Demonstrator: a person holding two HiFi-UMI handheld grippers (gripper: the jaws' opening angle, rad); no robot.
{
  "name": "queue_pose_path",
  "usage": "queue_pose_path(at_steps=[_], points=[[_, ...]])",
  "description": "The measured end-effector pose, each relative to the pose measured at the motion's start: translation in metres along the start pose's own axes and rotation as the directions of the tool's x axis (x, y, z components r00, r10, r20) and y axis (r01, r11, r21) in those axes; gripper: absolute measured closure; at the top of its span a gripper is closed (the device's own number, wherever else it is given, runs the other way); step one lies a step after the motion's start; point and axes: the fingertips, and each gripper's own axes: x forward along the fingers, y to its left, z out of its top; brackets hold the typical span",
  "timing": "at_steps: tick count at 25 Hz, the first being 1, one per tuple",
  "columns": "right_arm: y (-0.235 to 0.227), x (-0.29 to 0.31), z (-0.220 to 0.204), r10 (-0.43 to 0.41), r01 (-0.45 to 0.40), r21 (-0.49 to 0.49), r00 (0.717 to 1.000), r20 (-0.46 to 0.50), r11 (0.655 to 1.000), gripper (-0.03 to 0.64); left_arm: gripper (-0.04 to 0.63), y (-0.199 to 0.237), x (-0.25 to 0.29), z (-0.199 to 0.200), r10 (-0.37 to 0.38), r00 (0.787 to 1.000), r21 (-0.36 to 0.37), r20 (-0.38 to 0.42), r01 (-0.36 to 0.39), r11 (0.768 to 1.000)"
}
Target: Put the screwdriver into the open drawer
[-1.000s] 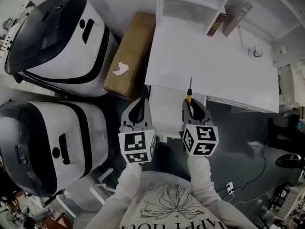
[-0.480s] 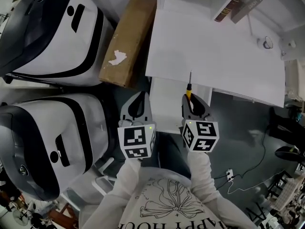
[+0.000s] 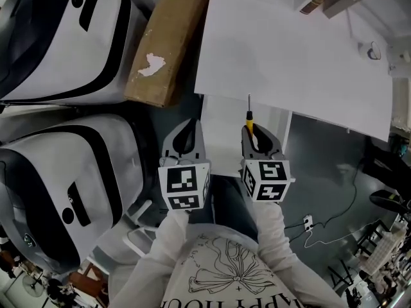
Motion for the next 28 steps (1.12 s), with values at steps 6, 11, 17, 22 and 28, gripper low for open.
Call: queue_pose_path(at_steps=[6,11,17,22,28], points=[[0.008,0.022,-0.032,0.027,-0.029,-0.02,0.996,-0.085,0.999,0.546,0.589,0.01,0.014,-0.023,0.002,0.999,-0.004,-0.048,-0.002,1.0],[0.012,0.039,-0.057,0.041,-0.049,-0.044,0.987,-0.157,0.998,0.546,0.589,0.021,0.023,-0.039,0.007,0.997,-0.013,-0.08,-0.008,1.0],[0.01,0.059,-0.083,0.057,-0.073,-0.055,0.968,-0.246,0.996,0.546,0.589,0.028,0.033,-0.05,0.01,0.994,-0.025,-0.105,-0.013,1.0],[0.005,0.079,-0.105,0.048,-0.067,-0.048,0.947,-0.317,0.997,0.546,0.589,0.034,0.041,-0.054,0.01,0.993,-0.028,-0.12,-0.014,1.0],[-0.003,0.104,-0.122,0.05,-0.066,-0.028,0.918,-0.393,0.997,0.546,0.589,0.044,0.05,-0.061,0.015,0.989,-0.035,-0.147,-0.02,0.999]])
